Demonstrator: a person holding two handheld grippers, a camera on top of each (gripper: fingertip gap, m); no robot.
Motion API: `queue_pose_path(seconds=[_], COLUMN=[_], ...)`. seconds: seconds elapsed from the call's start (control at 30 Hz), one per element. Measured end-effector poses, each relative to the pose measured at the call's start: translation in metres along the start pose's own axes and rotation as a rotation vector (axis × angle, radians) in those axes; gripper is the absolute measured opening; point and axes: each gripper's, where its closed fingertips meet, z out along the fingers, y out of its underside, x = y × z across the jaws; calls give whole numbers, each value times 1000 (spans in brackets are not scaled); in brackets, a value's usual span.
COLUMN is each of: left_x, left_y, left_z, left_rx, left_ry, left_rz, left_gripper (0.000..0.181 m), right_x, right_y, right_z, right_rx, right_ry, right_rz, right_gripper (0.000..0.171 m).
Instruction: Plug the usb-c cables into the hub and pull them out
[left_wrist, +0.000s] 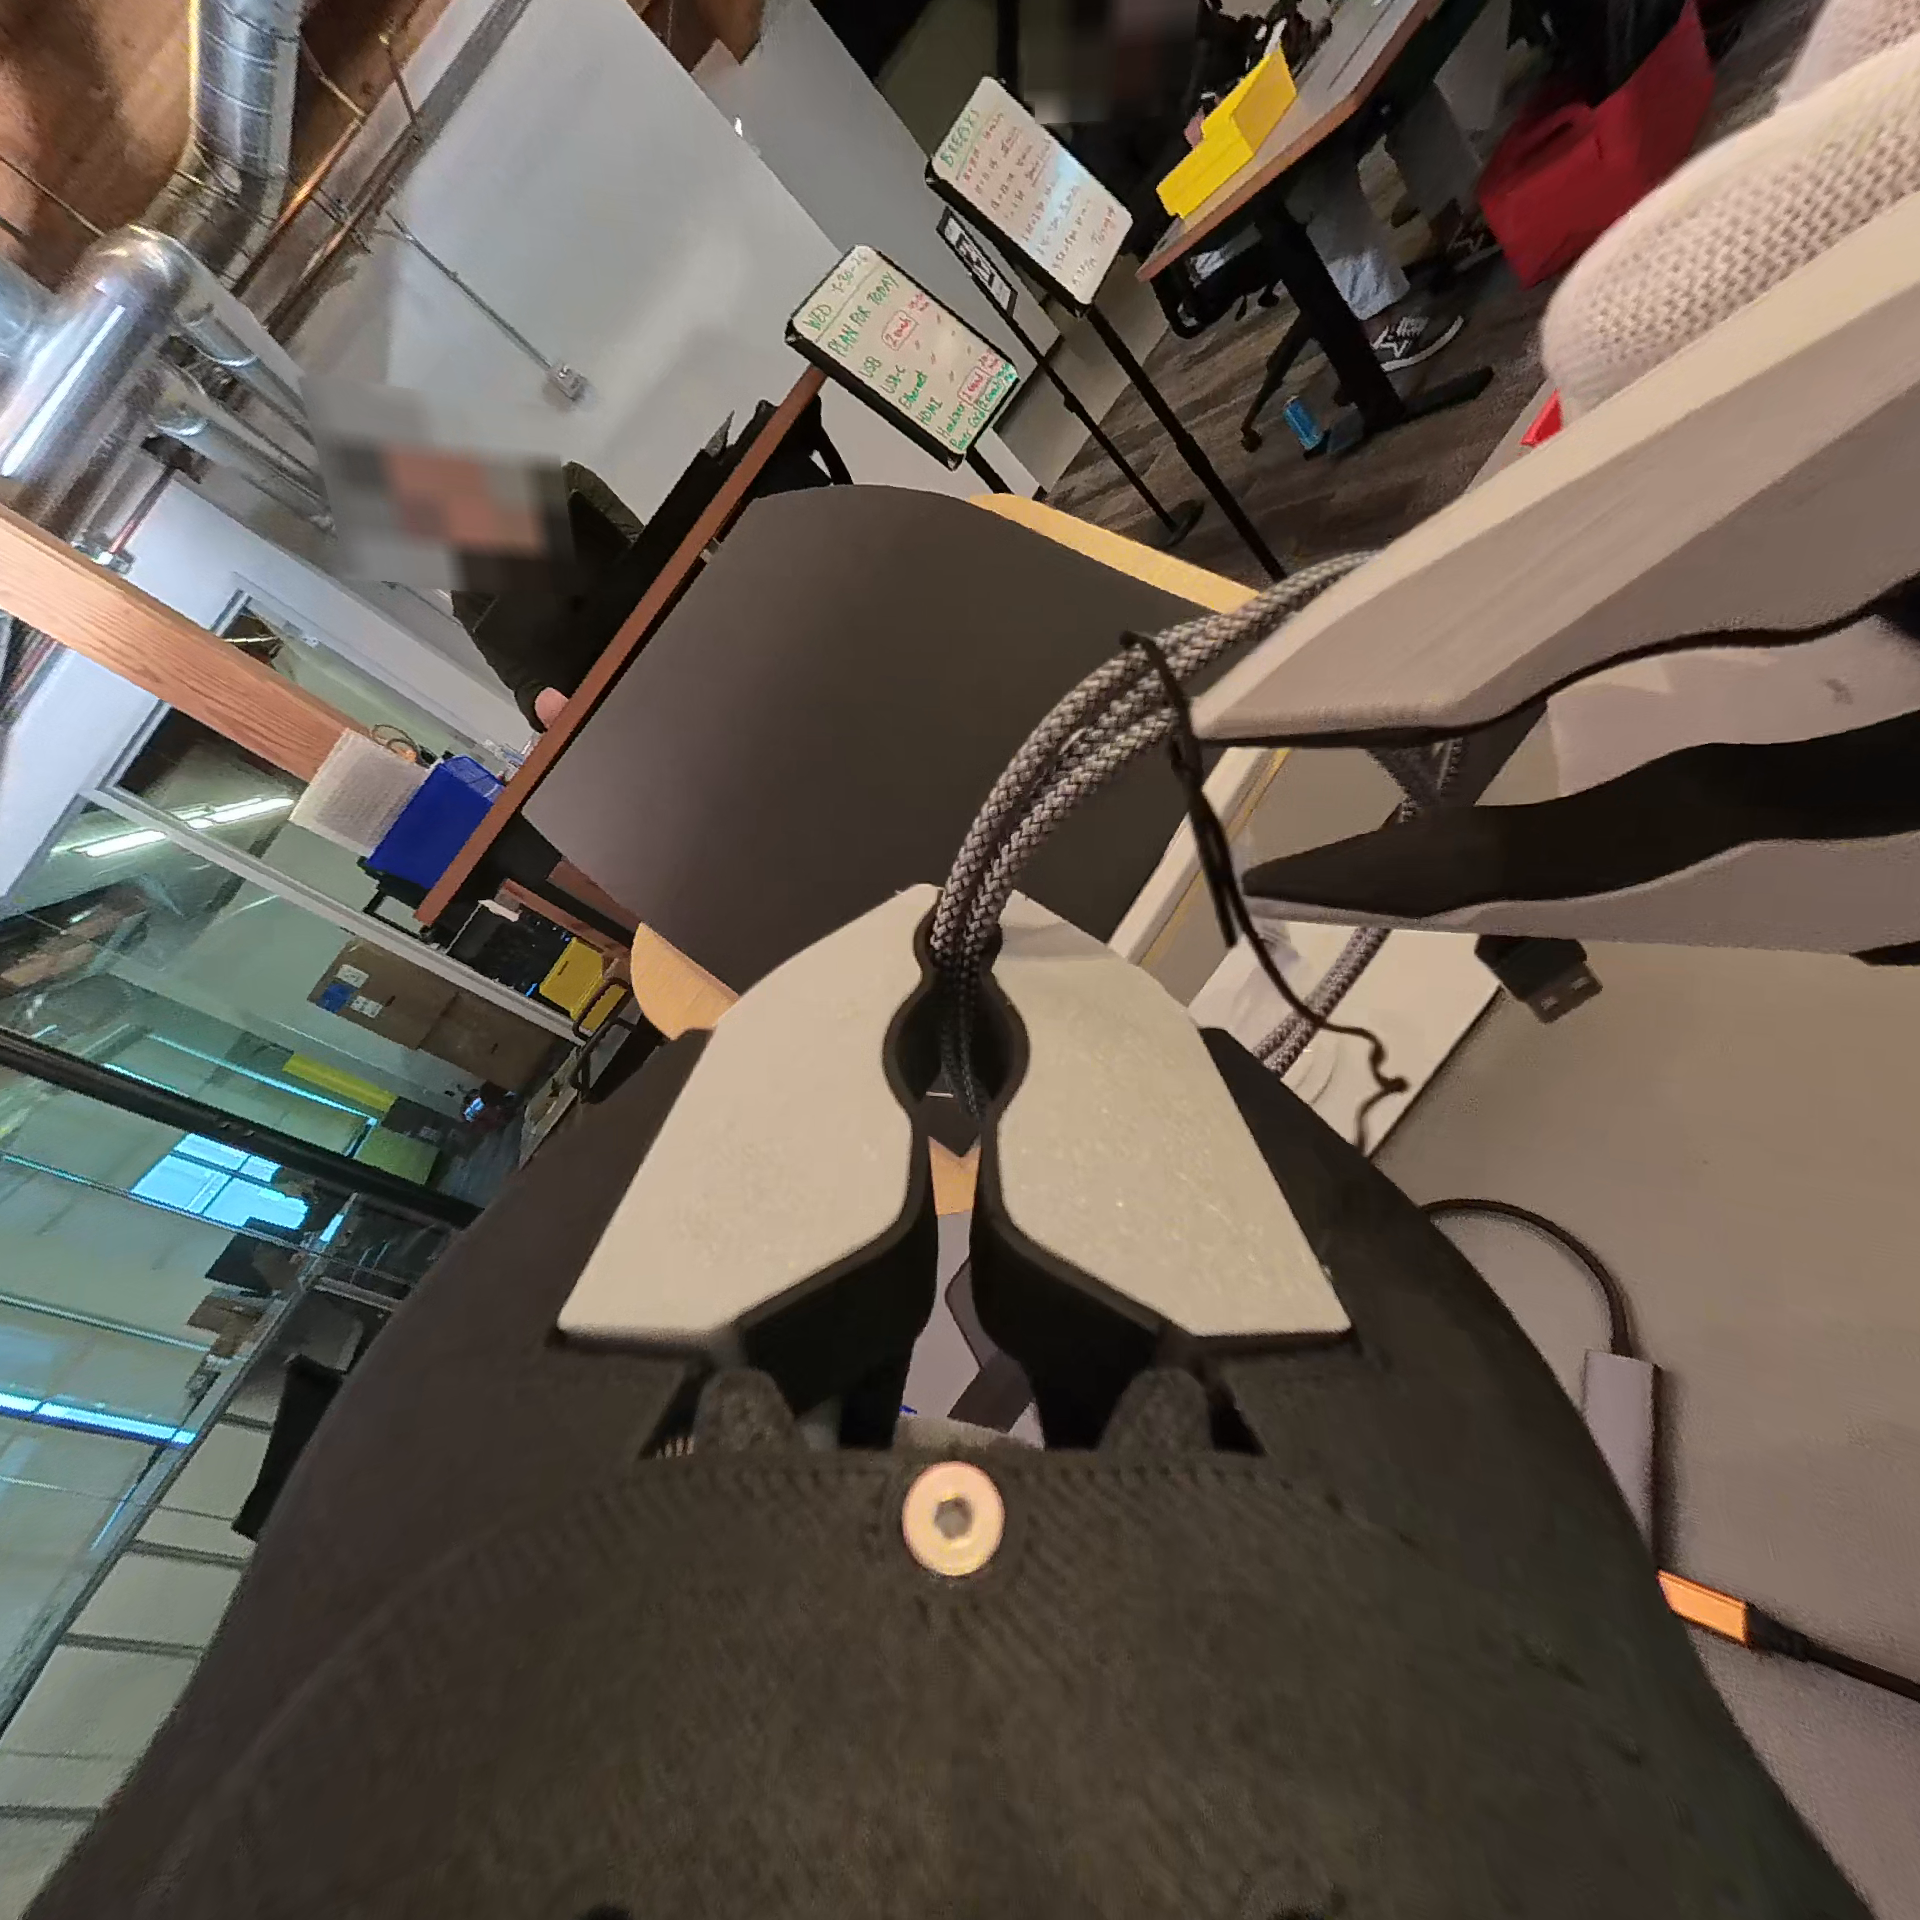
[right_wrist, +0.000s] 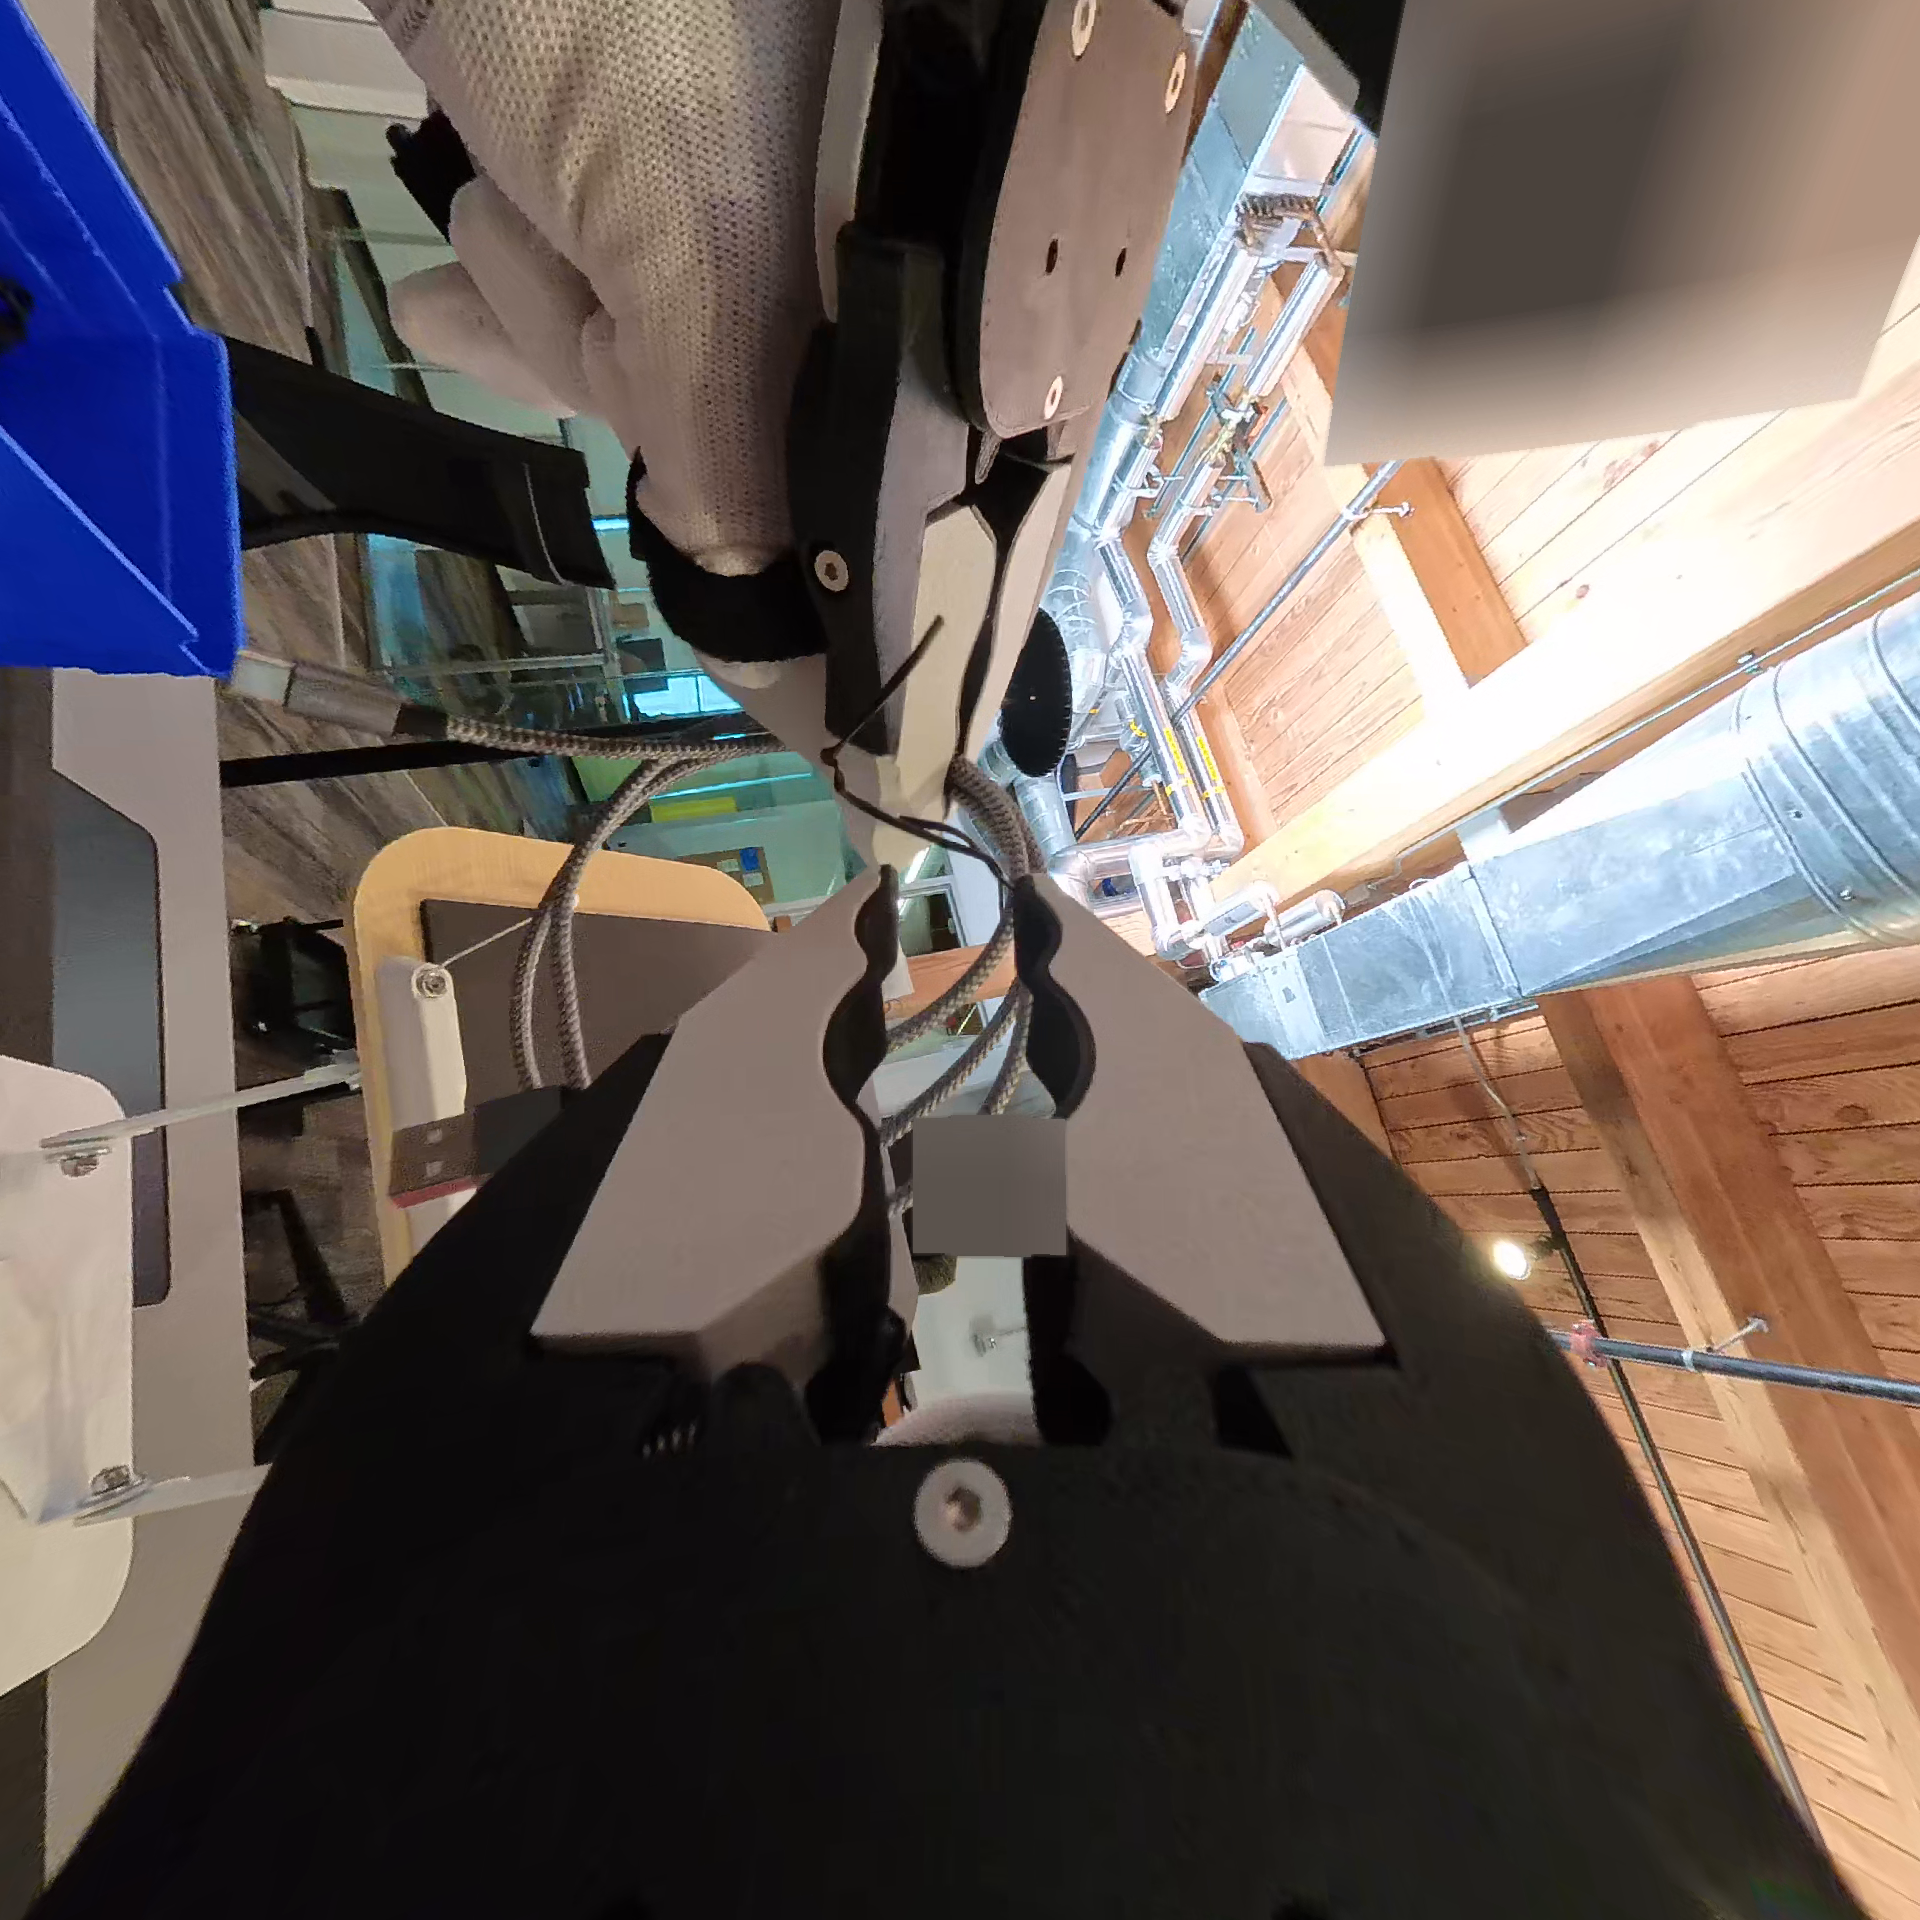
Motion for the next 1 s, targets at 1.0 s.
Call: queue_pose_path(seconds=[1.0], left_x=[-5], left_y=[-50], left_z=[0], left_rx=[261], left_ry=[-216], left_rz=[-128], left_gripper=[1], right_x=[57], right_y=[39], right_z=[-7], right_rx=[121], right_ry=[152], right_rz=[1250], right_gripper=[0])
